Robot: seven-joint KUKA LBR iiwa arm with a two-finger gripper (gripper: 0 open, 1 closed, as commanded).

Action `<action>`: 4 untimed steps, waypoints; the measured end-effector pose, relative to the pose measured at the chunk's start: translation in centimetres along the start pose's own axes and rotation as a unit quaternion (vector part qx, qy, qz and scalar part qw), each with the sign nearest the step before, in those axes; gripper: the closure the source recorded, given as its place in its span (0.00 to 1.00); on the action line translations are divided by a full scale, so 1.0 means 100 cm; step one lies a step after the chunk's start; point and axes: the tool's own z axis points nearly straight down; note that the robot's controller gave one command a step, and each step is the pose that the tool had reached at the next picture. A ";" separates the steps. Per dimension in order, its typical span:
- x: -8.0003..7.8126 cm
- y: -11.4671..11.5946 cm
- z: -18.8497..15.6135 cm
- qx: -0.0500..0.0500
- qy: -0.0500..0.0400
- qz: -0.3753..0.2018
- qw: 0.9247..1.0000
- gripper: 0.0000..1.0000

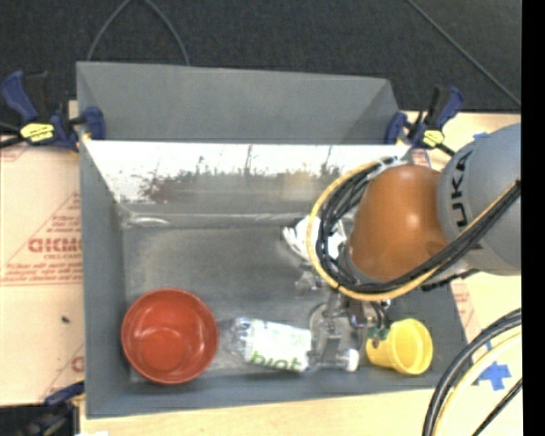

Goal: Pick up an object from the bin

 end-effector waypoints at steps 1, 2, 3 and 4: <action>0.000 0.000 0.000 0.000 0.000 0.000 1.000 0.00; -0.003 0.025 0.074 0.000 -0.002 0.021 1.000 0.00; -0.014 0.026 0.054 0.000 -0.008 0.100 0.995 1.00; -0.014 0.026 0.054 0.000 -0.008 0.099 0.995 1.00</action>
Offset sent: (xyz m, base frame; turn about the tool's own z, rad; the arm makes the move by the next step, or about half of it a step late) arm 0.0016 0.0251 -0.0744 0.0436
